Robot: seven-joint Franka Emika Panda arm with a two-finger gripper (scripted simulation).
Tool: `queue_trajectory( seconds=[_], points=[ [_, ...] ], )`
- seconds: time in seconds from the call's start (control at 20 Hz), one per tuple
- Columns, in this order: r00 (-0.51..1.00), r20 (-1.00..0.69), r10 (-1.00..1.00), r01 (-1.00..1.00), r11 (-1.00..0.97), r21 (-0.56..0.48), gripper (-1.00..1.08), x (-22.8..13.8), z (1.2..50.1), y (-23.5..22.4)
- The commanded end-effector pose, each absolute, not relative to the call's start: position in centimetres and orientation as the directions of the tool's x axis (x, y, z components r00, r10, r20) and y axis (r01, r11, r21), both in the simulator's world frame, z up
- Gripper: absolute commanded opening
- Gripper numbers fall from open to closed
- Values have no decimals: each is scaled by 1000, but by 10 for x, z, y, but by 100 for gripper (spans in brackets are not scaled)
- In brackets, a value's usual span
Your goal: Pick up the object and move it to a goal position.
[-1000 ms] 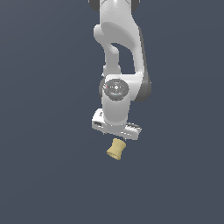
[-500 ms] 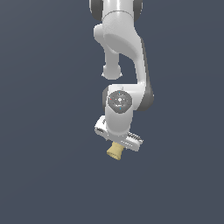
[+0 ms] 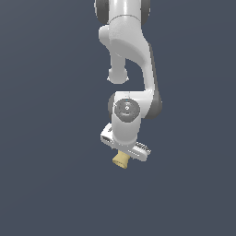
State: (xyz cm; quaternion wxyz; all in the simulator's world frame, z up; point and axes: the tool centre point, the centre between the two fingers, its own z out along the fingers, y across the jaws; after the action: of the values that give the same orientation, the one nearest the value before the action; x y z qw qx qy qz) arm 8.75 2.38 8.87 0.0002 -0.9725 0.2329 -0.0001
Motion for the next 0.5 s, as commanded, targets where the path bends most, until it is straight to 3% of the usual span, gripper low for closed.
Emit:
queue_trajectory(
  seconds=[0.0,0.45],
  points=[
    [891,-1,-453,-453,-891,0,100,87,81,24],
    [890,0,-457,-457,-890,0,100,87,41,24]
  ],
)
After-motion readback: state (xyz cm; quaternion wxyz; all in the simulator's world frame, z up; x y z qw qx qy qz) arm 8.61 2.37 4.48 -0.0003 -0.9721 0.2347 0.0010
